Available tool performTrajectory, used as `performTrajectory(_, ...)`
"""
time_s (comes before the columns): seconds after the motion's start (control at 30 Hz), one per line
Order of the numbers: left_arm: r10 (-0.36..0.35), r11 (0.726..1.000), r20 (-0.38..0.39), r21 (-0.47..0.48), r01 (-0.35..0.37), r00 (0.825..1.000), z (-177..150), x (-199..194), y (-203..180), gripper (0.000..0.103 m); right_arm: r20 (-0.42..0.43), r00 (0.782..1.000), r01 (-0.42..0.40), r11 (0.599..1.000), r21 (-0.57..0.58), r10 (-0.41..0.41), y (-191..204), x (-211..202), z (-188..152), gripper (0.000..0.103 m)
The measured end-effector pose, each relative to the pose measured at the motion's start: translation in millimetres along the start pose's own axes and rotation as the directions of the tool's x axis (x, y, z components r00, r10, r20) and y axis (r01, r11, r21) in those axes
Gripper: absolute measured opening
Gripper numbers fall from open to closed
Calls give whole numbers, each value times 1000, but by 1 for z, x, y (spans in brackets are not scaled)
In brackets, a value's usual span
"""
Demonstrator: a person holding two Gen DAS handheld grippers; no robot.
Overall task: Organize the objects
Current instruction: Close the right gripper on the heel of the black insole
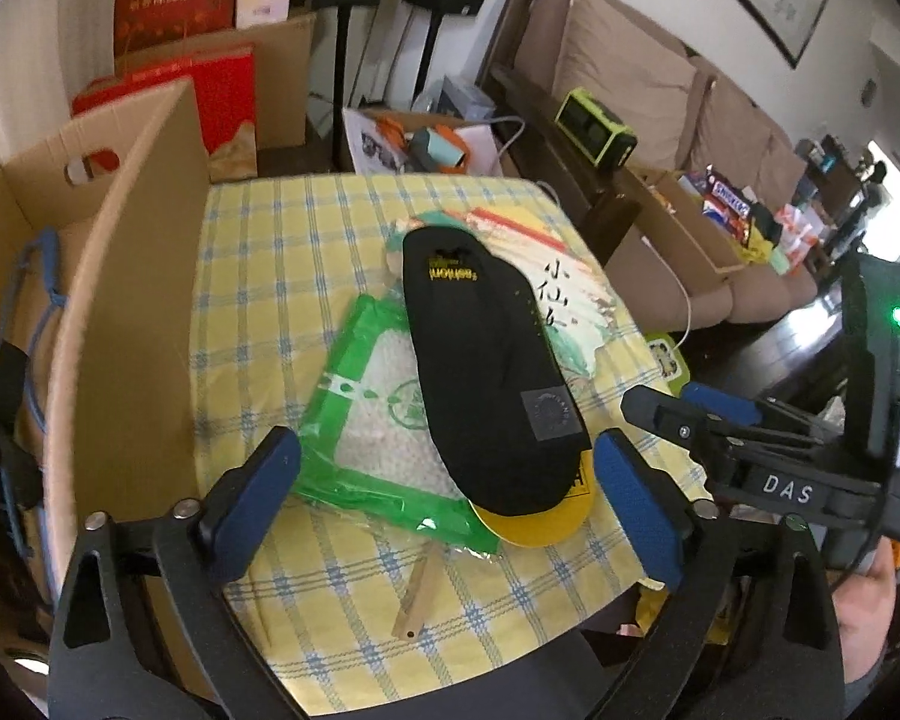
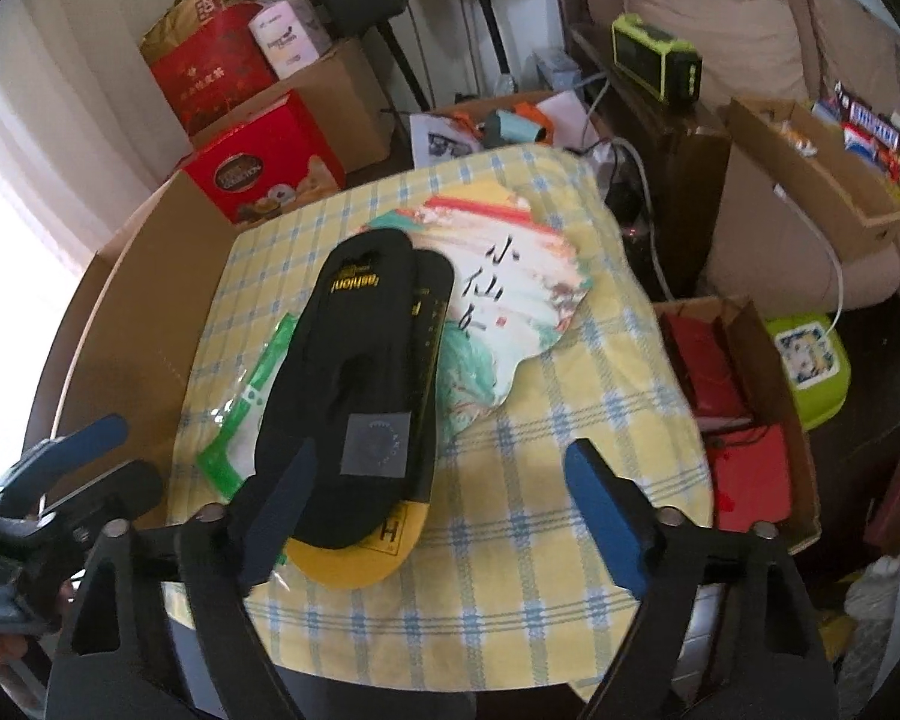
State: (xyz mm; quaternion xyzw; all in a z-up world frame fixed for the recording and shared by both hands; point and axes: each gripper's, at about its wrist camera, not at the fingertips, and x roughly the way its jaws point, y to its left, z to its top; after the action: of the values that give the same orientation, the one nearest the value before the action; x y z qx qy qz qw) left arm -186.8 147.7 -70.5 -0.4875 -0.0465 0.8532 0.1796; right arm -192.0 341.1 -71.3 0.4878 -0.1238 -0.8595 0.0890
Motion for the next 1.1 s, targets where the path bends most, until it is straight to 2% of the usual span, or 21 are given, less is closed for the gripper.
performTrajectory(0.17,-4,999,-41,-36,3,999,0,19,7,87,-25,999,-35,998,47,36,-8,10,-2,67)
performTrajectory(0.33,-17,998,-70,-64,12,997,-2,34,11,87,-41,996,-78,994,78,81,-12,18,-6,58)
performTrajectory(0.6,-21,997,-103,-69,14,995,-4,50,9,86,-56,992,-107,990,96,112,-12,29,-7,55)
performTrajectory(0.77,-21,998,-137,-64,12,990,-5,59,9,73,-63,991,-107,989,97,114,-12,33,-7,50)
performTrajectory(0.87,-33,997,-144,-80,21,989,-6,62,10,73,-66,991,-113,988,102,120,-13,35,-7,45)
performTrajectory(1.1,-50,996,-145,-87,38,988,-4,64,7,73,-78,986,-137,984,113,146,-10,43,-7,43)
